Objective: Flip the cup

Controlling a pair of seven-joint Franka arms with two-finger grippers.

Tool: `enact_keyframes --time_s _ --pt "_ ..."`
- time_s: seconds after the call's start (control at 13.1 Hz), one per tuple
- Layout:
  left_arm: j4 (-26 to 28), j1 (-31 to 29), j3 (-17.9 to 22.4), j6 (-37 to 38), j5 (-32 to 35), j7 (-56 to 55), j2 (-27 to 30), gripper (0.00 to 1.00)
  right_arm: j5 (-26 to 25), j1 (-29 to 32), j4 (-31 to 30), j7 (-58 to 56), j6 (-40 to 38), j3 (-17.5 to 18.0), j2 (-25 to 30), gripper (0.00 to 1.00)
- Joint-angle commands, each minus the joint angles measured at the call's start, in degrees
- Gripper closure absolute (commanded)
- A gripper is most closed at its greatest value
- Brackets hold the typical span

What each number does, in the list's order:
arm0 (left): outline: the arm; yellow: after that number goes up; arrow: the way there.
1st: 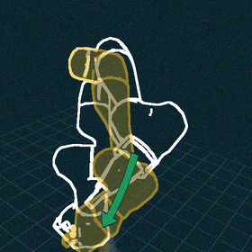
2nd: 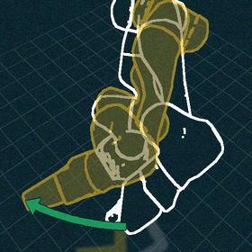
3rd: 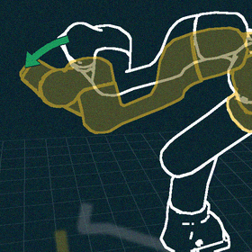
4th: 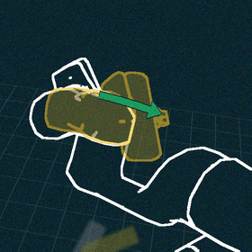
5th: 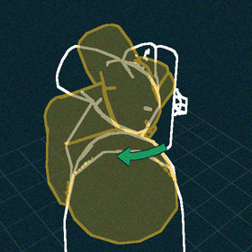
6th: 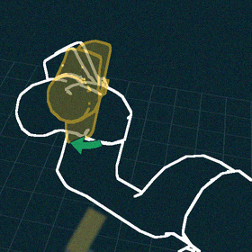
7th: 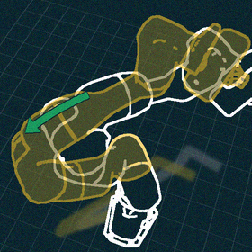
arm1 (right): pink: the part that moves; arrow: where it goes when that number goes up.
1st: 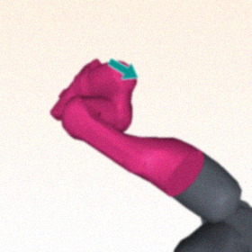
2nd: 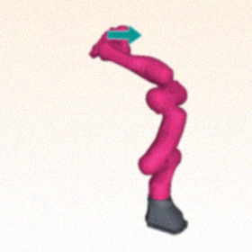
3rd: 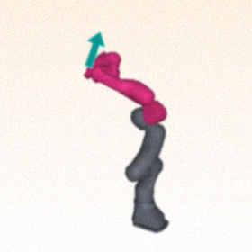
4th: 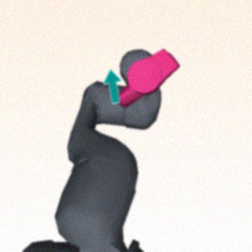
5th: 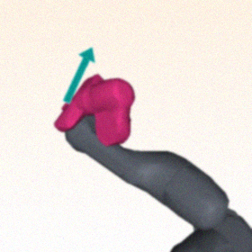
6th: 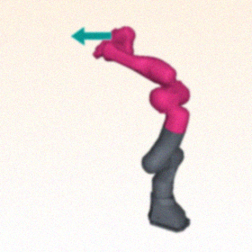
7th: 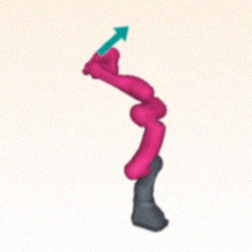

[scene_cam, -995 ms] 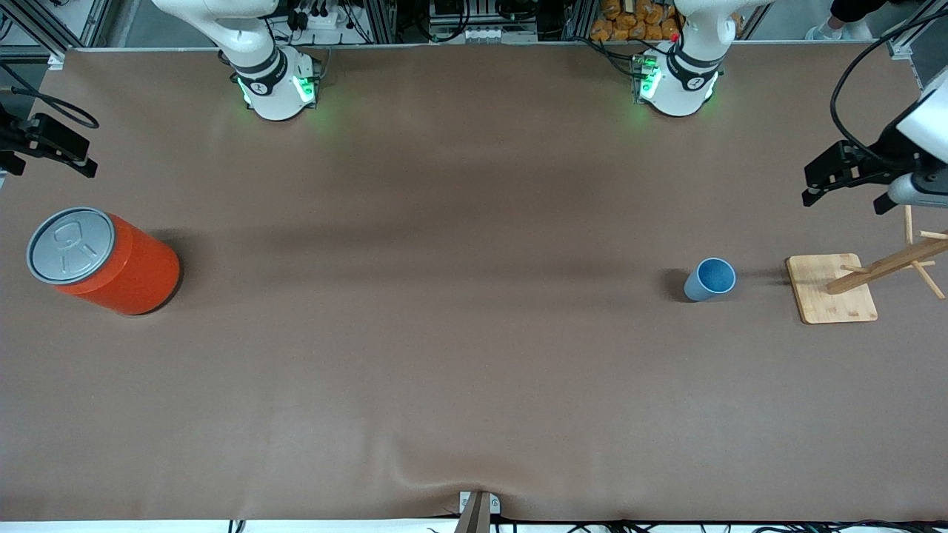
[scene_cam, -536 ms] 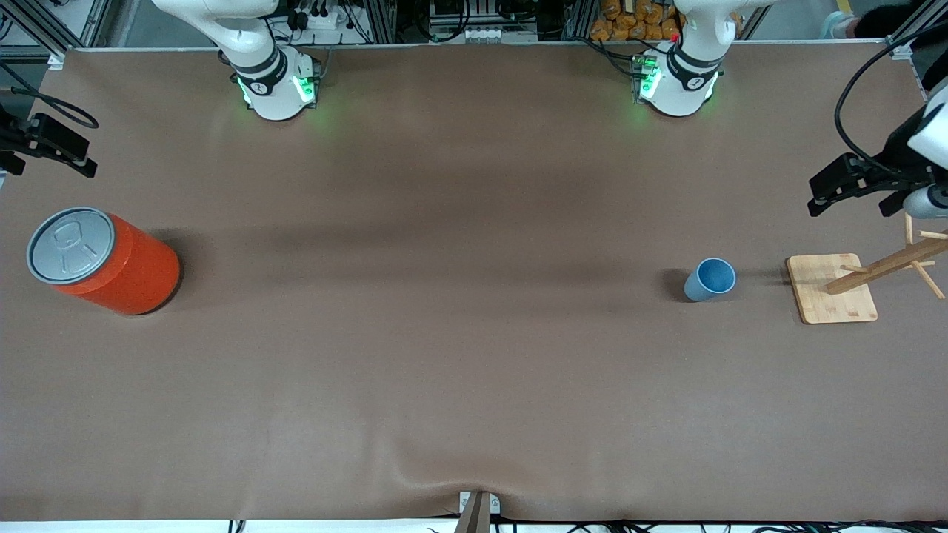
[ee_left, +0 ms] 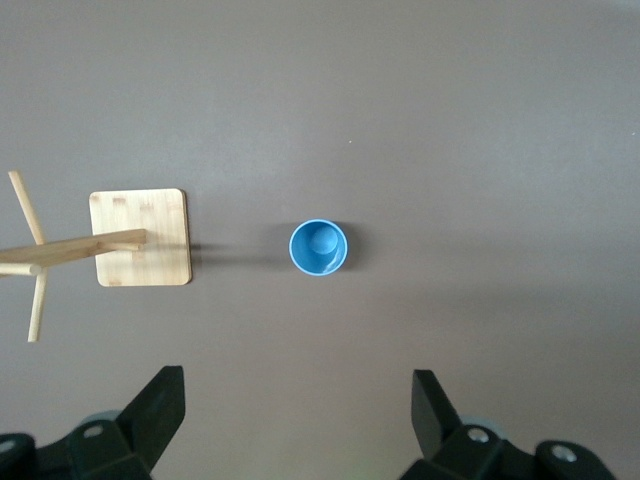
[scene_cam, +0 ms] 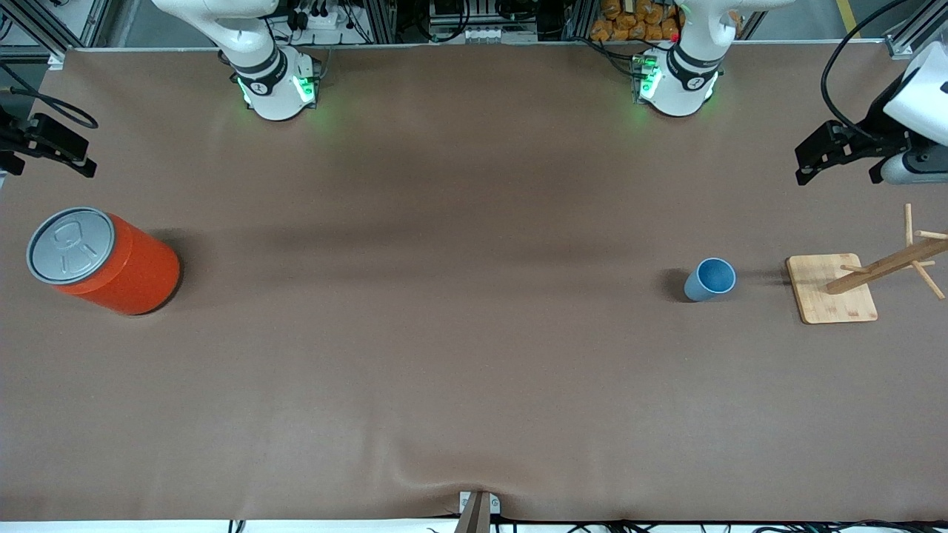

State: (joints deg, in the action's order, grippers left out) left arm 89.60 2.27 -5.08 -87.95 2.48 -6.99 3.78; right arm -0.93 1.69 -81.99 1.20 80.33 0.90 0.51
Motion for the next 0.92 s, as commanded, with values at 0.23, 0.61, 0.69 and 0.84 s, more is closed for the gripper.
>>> enact_keyframes --time_s 0.23,0.61,0.69,0.84 --pt "0.58 0.80 2.18 1.37 0.16 4.78 1.76 0.00 -0.04 0.51 1.04 -0.58 -0.79 0.07 -0.34 0.00" --pt "-0.56 0.63 2.71 4.10 -2.04 0.94 1.67 0.00 -0.04 0.51 1.04 -0.58 -0.70 0.16 -0.34 0.00" --pt "-2.04 0.89 2.62 5.14 -2.04 0.40 1.32 0.00 -0.04 0.51 1.04 -0.58 -0.79 0.16 -0.34 0.00" --pt "-3.46 0.98 2.80 6.65 -2.04 -0.30 -0.26 0.00 -0.21 0.51 1.04 -0.58 -0.79 0.16 -0.34 0.00"
